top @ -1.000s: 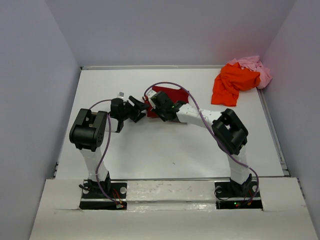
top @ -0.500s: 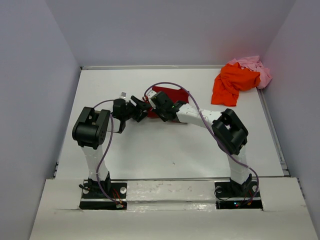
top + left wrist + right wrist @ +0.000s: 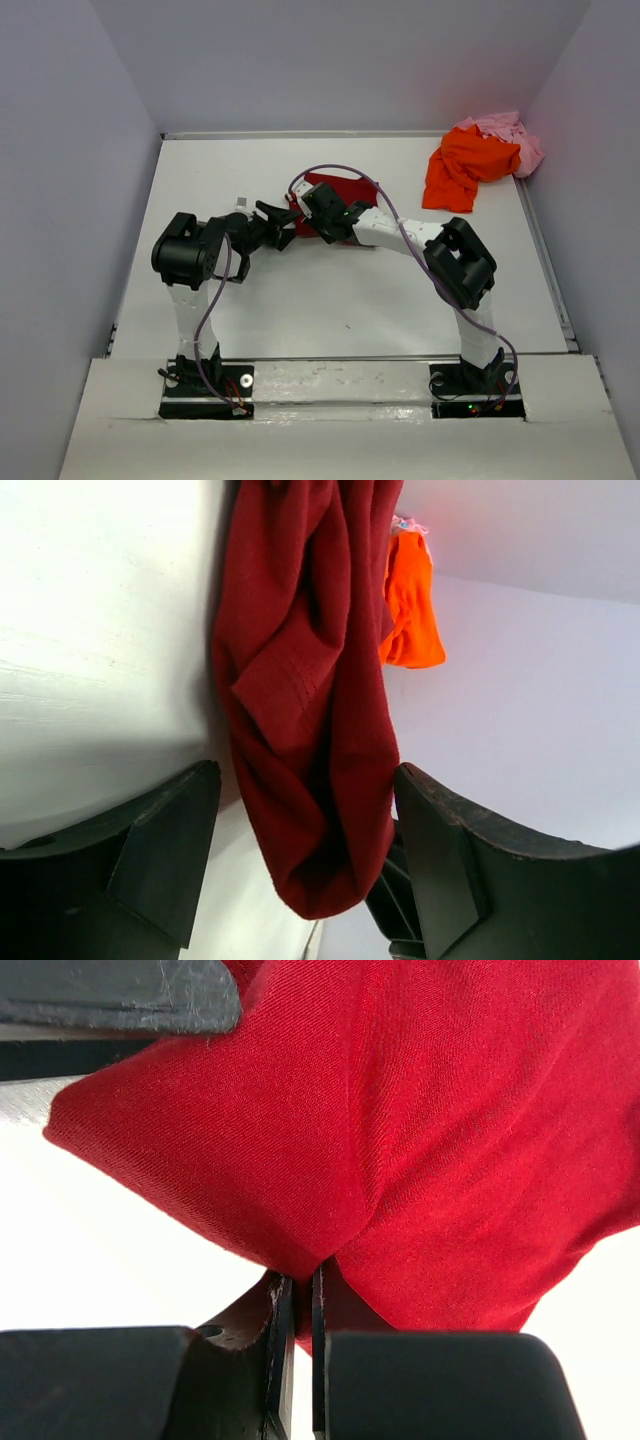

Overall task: Fold and stack the t-shirts
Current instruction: Put the neatly folded tshirt into the corner of the board with the left arm

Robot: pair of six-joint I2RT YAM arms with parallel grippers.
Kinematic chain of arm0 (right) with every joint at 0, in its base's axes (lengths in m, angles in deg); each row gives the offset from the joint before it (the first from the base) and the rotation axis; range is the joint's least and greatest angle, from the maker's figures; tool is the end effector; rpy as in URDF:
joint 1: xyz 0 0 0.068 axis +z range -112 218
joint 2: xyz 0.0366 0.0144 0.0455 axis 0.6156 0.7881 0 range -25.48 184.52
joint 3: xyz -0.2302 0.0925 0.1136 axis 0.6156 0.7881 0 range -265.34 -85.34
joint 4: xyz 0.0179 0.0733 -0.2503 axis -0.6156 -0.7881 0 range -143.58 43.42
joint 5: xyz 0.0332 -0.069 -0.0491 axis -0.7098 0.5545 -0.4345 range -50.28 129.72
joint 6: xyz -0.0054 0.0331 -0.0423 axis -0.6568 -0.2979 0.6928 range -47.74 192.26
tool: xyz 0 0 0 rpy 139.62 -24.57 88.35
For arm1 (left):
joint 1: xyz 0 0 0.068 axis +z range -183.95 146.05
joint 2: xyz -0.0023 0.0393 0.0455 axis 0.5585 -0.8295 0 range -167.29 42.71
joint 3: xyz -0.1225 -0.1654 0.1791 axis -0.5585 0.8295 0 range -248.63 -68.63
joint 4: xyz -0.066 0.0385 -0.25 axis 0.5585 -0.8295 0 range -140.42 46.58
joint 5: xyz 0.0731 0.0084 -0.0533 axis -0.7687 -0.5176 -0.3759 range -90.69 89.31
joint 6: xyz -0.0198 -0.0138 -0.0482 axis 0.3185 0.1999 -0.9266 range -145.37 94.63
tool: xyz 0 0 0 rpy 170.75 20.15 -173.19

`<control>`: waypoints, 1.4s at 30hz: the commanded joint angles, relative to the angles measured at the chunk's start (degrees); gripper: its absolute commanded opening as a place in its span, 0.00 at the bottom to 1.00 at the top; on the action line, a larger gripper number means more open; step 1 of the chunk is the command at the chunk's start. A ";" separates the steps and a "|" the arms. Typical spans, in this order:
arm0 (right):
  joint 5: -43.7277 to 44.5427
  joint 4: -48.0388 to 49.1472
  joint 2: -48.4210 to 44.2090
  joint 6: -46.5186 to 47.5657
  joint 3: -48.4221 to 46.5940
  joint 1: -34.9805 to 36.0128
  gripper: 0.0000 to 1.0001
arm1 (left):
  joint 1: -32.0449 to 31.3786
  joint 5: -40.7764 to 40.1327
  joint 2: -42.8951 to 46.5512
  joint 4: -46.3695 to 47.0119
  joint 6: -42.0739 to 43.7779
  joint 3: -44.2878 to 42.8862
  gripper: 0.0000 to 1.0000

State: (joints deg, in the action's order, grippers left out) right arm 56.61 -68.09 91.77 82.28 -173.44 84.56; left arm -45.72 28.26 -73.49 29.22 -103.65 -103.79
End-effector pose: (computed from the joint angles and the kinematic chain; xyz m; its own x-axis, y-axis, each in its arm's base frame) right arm 0.3187 0.3214 0.1976 -0.4248 -0.6909 -0.5850 -0.6521 0.6817 -0.3317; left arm 0.3274 -0.0857 0.1024 -0.6628 -0.7372 -0.1315 -0.0087 0.1832 -0.9830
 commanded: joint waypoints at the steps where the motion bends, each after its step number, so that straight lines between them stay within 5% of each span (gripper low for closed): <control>1: -0.54 -0.02 -2.38 -0.62 -0.67 -0.16 0.00 | 0.26 0.32 -0.69 9.70 -2.14 0.79 0.79; 15: -1.94 -0.02 -2.20 -1.49 -0.32 -0.16 0.00 | 1.14 -0.65 -6.67 22.55 -8.47 1.06 0.80; 24: -1.77 -0.02 -1.85 -1.58 -0.59 -0.16 0.00 | -1.68 -0.56 -1.84 -0.10 2.06 -7.11 0.80; 39: -1.50 -0.02 -2.99 -1.76 0.55 -0.16 0.00 | -3.79 0.32 -5.26 -9.61 7.43 -14.50 0.80; 40: -1.42 -0.10 -2.99 -1.67 0.56 -0.16 0.00 | -3.70 0.32 -5.09 -10.49 8.22 -14.76 0.79; 42: -1.33 -0.02 -2.82 -1.58 0.47 -0.16 0.00 | -3.79 0.23 -4.56 -13.31 9.89 -15.46 0.59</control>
State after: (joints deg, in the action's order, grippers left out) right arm 55.54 -68.49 91.75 81.21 -173.33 84.52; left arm -49.05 28.09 -78.54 19.54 -98.03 -117.27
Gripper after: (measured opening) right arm 0.078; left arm 0.663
